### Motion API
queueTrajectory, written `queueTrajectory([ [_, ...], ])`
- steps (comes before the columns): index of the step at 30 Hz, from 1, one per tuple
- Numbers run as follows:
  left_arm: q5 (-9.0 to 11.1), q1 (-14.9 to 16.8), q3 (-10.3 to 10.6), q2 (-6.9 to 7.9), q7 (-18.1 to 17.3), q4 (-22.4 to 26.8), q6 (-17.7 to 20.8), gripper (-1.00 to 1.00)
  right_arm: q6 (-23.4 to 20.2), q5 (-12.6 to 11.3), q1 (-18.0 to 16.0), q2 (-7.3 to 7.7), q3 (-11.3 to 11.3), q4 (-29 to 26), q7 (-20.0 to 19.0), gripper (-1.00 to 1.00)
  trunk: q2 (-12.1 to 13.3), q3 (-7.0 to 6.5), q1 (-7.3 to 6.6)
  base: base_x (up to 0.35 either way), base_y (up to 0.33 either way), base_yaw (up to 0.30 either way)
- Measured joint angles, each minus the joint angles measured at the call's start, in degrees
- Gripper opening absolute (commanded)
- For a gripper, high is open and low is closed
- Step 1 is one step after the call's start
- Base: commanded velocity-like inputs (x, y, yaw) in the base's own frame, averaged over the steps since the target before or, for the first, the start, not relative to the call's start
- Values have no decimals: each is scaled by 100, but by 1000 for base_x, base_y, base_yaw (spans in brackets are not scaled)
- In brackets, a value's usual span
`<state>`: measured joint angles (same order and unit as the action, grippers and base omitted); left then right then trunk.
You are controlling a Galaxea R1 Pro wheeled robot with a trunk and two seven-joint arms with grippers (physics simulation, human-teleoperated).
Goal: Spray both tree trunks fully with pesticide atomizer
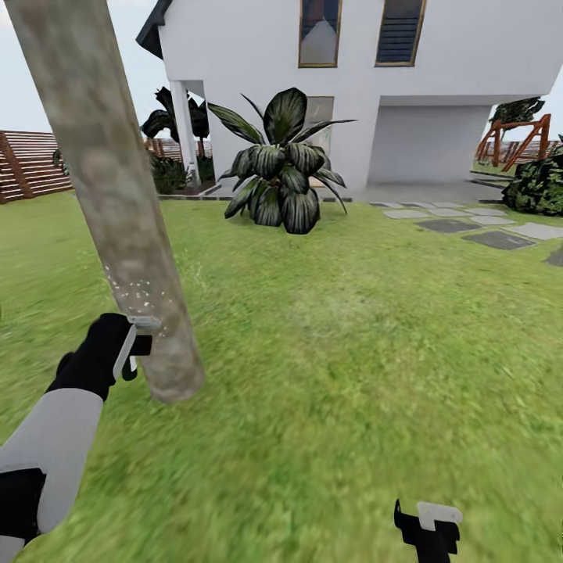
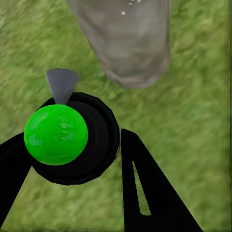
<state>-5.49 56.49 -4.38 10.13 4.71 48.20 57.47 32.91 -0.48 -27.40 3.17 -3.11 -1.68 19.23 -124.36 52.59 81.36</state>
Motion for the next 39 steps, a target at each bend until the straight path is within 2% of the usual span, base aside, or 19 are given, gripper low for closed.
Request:
queueTrajectory([
  [7, -7, -2, 23, -84, 0, -52, -15, -100, 0, 0, 0, 0, 1, -1, 0, 100, 0, 0, 0, 0, -274, 210],
  [34, 1, 0, 6, -86, 0, -31, -9, -100, 4, 0, 0, -1, -3, -1, 0, 100, 0, 0, 0, 0, -274, 4],
  [39, -10, 7, -6, -69, -1, 21, -15, -100, 2, -2, 0, -1, 1, -2, -2, 100, -1, 0, -4, 142, -160, 212],
])
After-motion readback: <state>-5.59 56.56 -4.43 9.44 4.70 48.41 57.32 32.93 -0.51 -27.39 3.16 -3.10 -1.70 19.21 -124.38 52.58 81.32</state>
